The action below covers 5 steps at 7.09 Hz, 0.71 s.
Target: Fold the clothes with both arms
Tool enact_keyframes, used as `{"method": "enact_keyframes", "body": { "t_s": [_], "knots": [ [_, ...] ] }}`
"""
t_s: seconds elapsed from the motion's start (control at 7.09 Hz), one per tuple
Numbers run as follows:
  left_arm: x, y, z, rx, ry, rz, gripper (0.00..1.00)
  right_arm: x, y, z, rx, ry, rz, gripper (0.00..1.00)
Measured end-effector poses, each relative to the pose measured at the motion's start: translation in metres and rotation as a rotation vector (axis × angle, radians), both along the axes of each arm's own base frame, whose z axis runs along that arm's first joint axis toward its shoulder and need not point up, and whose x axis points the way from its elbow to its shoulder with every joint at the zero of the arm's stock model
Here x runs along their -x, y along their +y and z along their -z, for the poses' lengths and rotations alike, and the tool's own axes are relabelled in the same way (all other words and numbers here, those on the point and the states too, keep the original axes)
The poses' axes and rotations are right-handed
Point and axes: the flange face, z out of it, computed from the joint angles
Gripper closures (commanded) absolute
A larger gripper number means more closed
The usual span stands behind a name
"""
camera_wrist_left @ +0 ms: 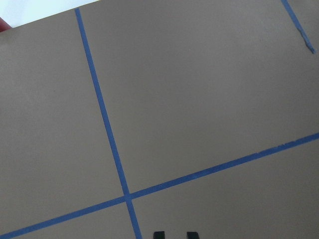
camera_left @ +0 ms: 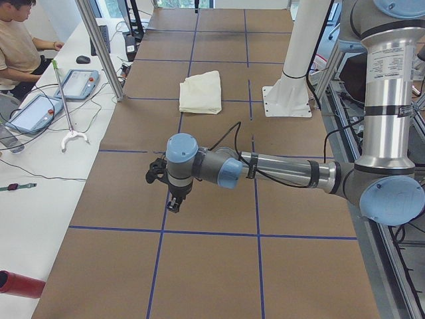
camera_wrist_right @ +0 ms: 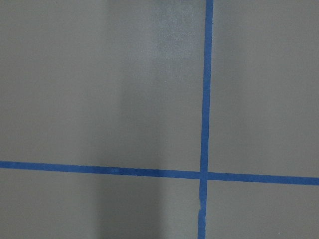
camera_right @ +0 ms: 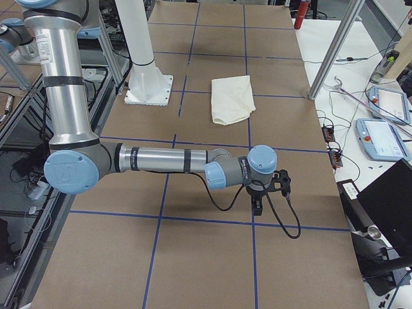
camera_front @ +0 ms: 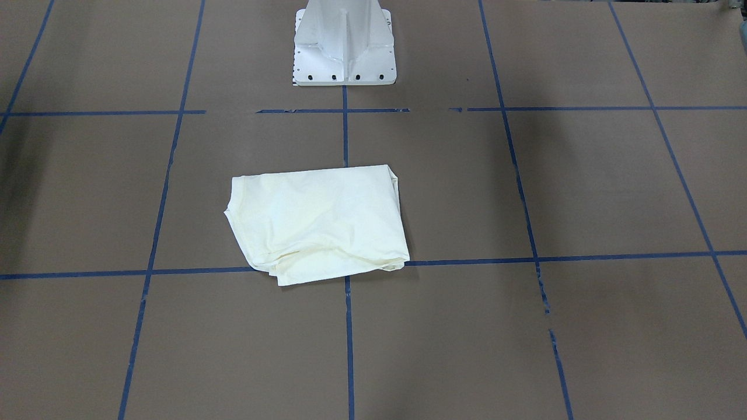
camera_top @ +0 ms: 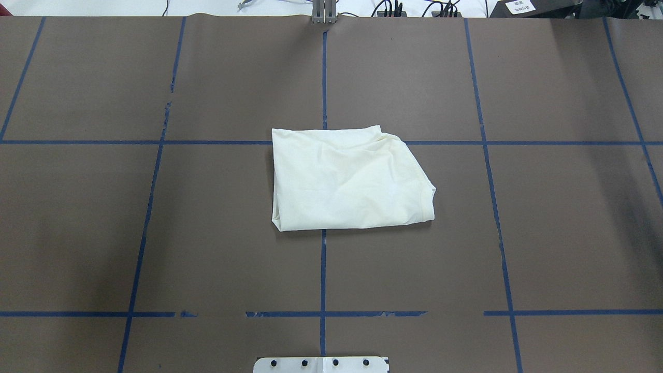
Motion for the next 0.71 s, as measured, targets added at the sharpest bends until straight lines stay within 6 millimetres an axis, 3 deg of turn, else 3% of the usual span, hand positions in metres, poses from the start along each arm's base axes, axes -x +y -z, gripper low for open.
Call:
{"method": "enact_keyframes", "body": {
  "t_s": [0.14,0.71],
  "knots": [
    [0.007,0.005,-0.016,0.024,-0.002,0.009,0.00,0.000,0.001,0.000,0.002,0.001,-0.001,0.00],
    [0.035,-0.006,-0.006,0.108,0.119,0.062,0.00,-0.001,-0.005,0.009,0.047,-0.001,0.009,0.00]
  ]
}}
